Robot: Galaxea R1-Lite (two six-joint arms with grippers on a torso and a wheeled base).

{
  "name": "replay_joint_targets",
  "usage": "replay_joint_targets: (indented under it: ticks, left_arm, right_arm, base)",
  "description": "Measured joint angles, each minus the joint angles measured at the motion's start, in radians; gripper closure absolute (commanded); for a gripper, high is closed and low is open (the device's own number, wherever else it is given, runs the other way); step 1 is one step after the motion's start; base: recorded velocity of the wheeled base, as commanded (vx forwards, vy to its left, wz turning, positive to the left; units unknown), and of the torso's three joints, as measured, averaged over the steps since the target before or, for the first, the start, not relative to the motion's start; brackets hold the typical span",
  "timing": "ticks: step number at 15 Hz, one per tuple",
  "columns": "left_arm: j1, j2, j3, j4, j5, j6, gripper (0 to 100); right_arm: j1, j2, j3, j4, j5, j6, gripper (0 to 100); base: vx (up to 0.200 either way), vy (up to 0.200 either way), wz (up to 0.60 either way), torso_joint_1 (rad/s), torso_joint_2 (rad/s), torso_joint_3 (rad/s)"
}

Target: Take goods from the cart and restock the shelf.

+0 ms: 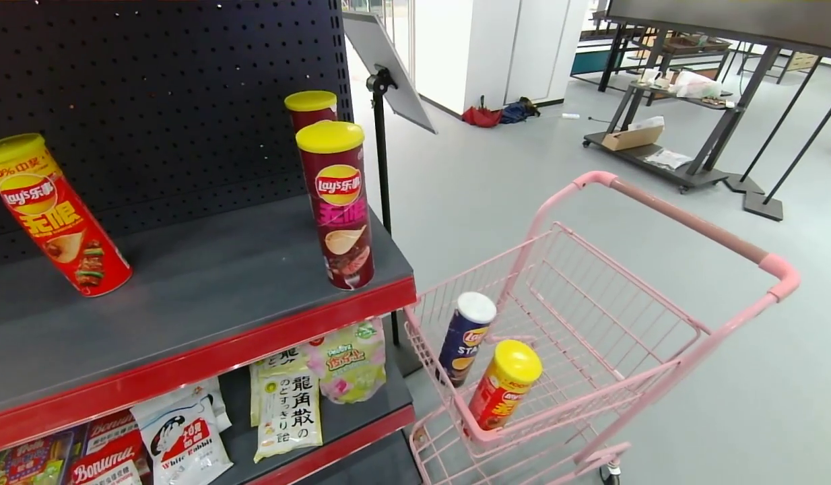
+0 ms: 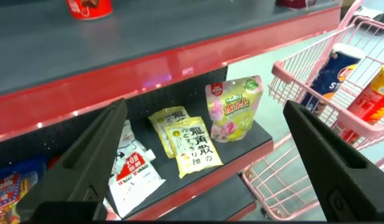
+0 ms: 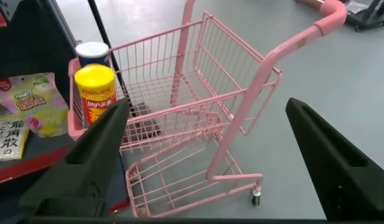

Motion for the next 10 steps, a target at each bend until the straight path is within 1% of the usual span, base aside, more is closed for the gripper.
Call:
replay_joint_targets:
  ticks: [3,8,10]
  left_arm:
    - [0.0,0.0,0.0,0.0,0.0,0.0,0]
    - [0.0,0.0,0.0,0.0,0.0,0.0,0]
    - [0.0,0.0,0.0,0.001,0.0,0.0,0]
  right_arm:
    - [0.001,0.0,0.0,0.0,0.0,-0.001,0]
    - [0.0,0.0,0.0,0.0,0.0,-0.004,0]
    - [0.001,0.0,0.0,0.0,0.0,-0.003,0]
  base:
    - [0.0,0.0,0.0,-0.159,0.41,0.261]
    - [0.0,0.0,0.0,-0.185,0.54,0.344]
    - [0.0,0.0,0.0,-0.1,0.3,0.207]
